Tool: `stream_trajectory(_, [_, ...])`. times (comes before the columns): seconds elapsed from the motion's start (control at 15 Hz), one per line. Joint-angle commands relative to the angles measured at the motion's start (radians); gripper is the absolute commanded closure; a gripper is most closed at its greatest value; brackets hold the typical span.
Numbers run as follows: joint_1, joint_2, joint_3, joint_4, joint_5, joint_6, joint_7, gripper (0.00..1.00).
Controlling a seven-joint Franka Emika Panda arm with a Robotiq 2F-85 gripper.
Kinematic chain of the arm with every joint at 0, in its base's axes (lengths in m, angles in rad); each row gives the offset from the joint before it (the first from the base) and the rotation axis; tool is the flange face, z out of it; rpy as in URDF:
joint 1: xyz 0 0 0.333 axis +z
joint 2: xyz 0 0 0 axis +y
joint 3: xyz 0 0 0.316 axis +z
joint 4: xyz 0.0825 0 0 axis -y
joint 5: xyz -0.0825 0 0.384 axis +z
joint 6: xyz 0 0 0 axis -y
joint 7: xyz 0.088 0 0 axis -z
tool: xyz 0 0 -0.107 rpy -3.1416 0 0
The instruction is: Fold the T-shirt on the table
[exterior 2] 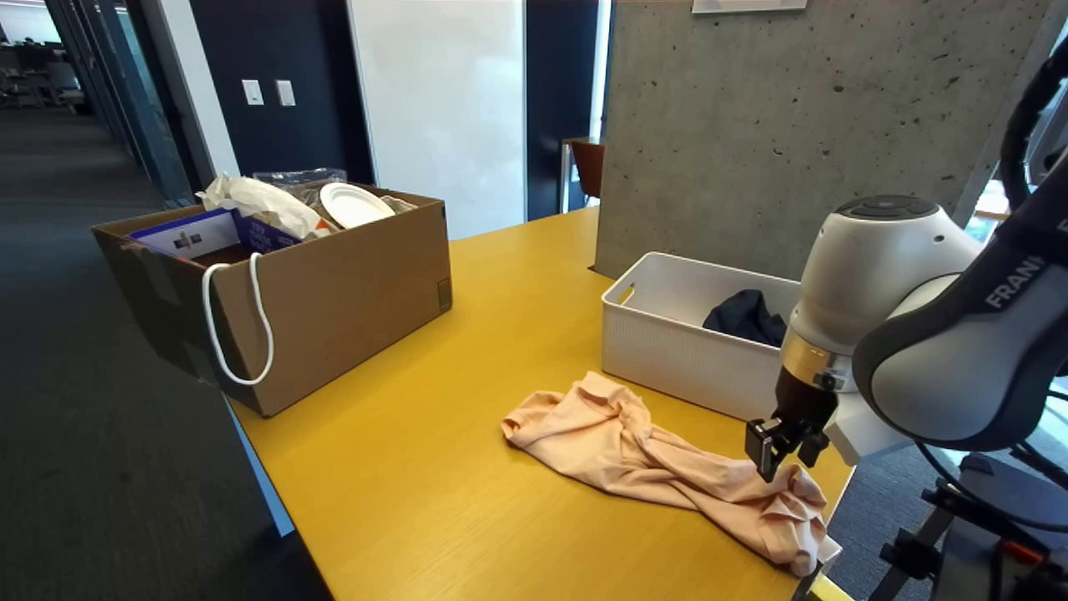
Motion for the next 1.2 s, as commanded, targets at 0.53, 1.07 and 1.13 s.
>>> stream_trajectory(0.53, [0.149,-0.138,-0.052,-0.112,0.010,-0.010,0.047,0.00])
stream_trajectory(1.07, [0.150,-0.113,-0.040,-0.102,0.003,-0.002,0.039,0.00])
stream_trajectory(1.13, [0.162,-0.120,-0.048,-0.120,-0.002,0.015,0.045,0.00])
